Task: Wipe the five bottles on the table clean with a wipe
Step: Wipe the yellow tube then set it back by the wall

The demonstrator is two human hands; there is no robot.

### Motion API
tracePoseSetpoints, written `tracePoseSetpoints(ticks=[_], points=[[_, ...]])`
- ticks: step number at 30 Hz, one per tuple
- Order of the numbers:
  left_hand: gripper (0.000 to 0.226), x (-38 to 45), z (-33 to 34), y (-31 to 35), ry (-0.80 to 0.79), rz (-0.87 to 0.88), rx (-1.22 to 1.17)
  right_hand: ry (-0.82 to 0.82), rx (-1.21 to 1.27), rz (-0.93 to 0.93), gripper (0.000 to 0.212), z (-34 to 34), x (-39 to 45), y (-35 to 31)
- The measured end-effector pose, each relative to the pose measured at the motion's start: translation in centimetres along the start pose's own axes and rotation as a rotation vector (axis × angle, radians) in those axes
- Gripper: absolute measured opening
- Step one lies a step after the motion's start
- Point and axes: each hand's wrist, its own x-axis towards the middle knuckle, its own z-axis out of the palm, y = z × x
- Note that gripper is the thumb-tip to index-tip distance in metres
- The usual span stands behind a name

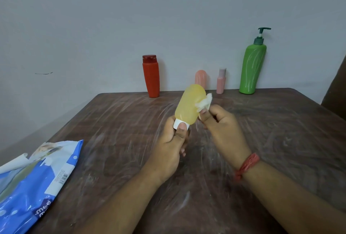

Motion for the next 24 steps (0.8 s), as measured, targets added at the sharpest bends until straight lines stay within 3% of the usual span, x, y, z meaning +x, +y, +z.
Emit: tracePoseSetpoints(ticks=[5,11,15,18,22,24], points=[[0.029,0.2,-0.2,-0.1,0.105,-0.051,-0.018,-0.192,-0.403,-0.174,0.032,1.0,-1.0,0.0],[0.037,-0.3,0.4,-0.1,-0.084,-0.1,0.029,0.094,-0.032,0.023,0.022,-0.9,0.3,-0.4],[0.023,-0.2,0.8,0.4,0.014,-0.116,-0.08,-0.026,0.04,0.091,0.008,0.1,-0.4,0.1],[0.019,0.1,0.3,0.2,0.126,-0.119,-0.041,-0.083,0.059,0.137,0.011,0.9,-0.6,0.4],[0.021,0.3,0.3,0.1,0.144,-0.129,-0.019,-0.16,0.123,0.17,0.015,0.7,-0.8,0.6],[0.019,0.4,0.4,0.0,0.13,-0.141,-0.011,-0.116,0.214,0.189,0.017,0.7,-0.8,0.6]])
